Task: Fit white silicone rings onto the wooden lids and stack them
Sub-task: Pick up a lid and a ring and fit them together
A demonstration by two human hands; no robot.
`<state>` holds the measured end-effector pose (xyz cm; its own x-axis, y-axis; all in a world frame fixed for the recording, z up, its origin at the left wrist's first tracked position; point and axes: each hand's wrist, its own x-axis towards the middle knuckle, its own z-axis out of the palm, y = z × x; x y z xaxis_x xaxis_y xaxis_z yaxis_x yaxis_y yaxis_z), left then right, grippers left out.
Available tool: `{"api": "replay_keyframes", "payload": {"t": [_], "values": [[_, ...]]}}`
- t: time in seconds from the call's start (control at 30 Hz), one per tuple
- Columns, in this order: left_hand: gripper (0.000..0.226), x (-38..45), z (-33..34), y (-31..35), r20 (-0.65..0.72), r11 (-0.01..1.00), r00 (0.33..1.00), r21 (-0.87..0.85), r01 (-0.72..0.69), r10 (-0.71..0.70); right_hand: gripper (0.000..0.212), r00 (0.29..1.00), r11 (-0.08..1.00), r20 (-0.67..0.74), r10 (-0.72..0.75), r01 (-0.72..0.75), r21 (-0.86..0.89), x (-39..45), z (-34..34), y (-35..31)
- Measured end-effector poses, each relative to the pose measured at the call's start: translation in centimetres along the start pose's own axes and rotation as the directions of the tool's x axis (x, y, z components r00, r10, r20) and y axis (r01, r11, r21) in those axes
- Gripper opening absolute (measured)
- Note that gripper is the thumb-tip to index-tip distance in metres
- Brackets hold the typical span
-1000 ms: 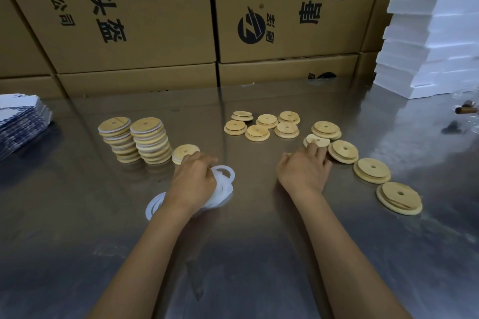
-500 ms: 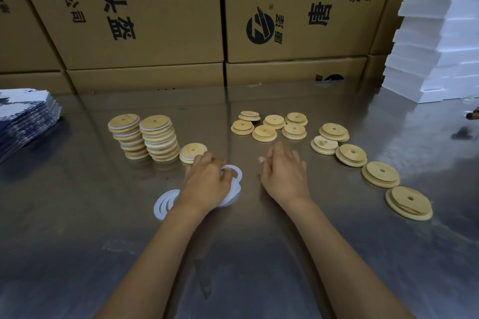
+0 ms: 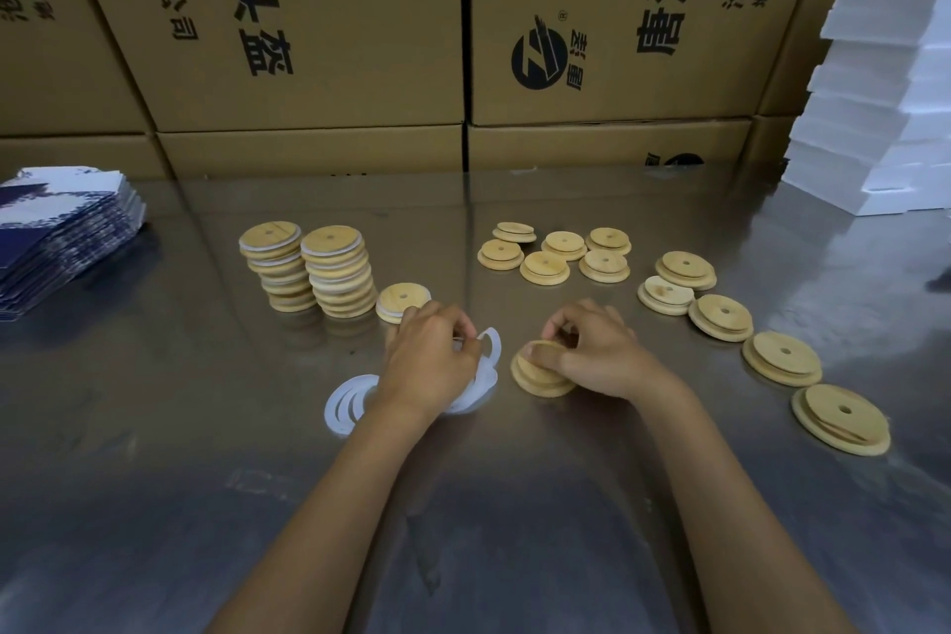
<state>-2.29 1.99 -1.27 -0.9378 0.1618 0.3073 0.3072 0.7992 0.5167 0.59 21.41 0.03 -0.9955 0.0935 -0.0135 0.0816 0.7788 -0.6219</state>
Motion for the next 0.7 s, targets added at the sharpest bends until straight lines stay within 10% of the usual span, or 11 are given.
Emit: {"api": "replay_keyframes", "payload": {"t": [0.2,0.47,0.7], "values": [[0.018,-0.2,0.4,0.2,0.006,0.997,0.998,-0.043,-0.061,0.061,0.022,0.991,0.992,-0.075,-0.107,0.111,0.053,-0.1,1.1,-0.3],[0.02,-0.1,0.9,-0.1,0.054,0.995,0.995,0.039,-0.091,0.089,0.043,0.968,0.998,0.243,-0.065,0.067,0.003,-0.3,-1.0,0.1],[0.008,-0.2,-1.1,0.9,0.019,0.908,0.999,-0.418,0.037,-0.032,0.052,0.99,0.9,0.128,-0.063,0.001,0.435,-0.3,-0.3,-0.3]]}}
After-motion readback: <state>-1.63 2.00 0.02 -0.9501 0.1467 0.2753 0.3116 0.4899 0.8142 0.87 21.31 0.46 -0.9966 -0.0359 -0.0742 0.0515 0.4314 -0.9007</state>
